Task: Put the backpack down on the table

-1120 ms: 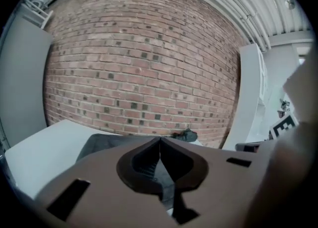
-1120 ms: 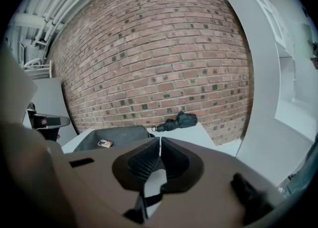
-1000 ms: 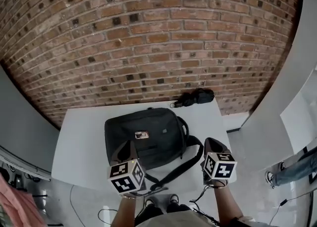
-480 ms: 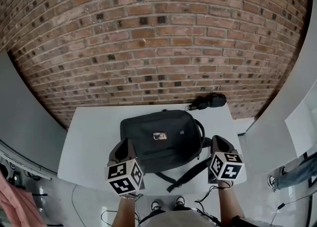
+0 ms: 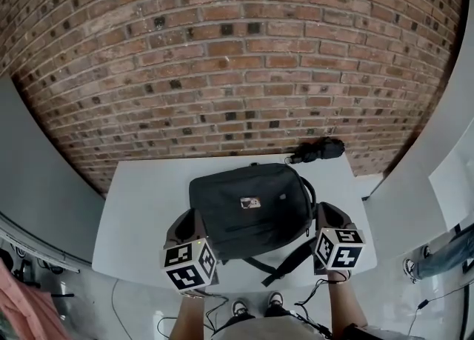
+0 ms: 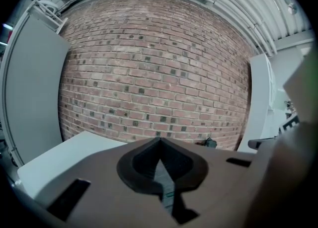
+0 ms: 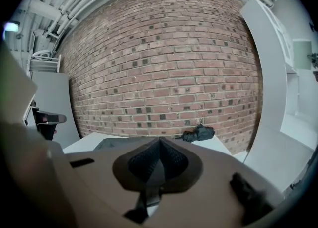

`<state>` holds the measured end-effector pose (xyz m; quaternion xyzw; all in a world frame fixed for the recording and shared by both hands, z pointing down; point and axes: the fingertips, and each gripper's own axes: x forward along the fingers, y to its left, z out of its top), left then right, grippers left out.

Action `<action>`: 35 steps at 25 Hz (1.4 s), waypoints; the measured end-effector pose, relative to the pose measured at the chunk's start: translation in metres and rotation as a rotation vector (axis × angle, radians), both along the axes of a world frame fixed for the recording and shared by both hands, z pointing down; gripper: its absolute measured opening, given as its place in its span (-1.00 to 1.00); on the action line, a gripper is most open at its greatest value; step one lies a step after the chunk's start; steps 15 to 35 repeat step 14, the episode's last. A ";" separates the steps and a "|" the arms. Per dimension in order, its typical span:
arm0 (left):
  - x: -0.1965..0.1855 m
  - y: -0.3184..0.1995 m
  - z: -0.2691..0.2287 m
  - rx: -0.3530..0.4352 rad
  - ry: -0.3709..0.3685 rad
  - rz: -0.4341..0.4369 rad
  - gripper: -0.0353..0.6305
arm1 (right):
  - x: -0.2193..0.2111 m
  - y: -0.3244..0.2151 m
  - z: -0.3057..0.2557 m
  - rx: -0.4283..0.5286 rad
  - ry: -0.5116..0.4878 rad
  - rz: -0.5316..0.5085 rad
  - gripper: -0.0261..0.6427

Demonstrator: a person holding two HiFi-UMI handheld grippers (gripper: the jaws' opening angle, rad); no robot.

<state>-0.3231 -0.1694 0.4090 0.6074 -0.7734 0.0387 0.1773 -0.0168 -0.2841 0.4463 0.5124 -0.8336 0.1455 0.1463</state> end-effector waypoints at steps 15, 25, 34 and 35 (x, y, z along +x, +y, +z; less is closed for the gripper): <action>0.009 -0.015 0.011 -0.024 0.009 0.031 -0.86 | 0.005 -0.006 -0.003 0.001 0.001 0.009 -0.83; 0.009 -0.015 0.011 -0.024 0.009 0.031 -0.86 | 0.005 -0.006 -0.003 0.001 0.001 0.009 -0.83; 0.009 -0.015 0.011 -0.024 0.009 0.031 -0.86 | 0.005 -0.006 -0.003 0.001 0.001 0.009 -0.83; 0.009 -0.015 0.011 -0.024 0.009 0.031 -0.86 | 0.005 -0.006 -0.003 0.001 0.001 0.009 -0.83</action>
